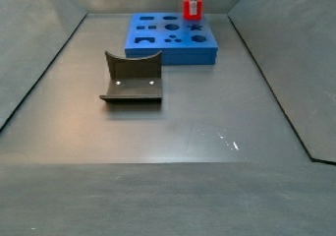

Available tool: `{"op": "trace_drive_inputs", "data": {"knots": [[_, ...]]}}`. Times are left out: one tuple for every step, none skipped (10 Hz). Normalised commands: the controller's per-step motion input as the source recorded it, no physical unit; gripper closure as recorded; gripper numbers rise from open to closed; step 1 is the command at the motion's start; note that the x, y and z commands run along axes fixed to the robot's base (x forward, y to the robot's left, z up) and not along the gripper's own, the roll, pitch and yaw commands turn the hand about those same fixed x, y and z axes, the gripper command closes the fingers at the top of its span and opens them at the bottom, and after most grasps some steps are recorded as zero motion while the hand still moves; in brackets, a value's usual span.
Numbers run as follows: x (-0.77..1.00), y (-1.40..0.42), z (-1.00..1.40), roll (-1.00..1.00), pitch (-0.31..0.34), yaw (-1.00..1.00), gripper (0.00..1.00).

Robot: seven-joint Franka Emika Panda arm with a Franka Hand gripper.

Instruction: Insert the square-circle object.

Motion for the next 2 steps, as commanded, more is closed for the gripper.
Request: {"op": "trace_drive_inputs", "data": {"knots": [[0.02, 0.00, -0.15, -0.11, -0.036, 0.00, 1.00], [0.00, 0.06, 0.00, -0.06, 0.000, 0.00, 1.00]]}}
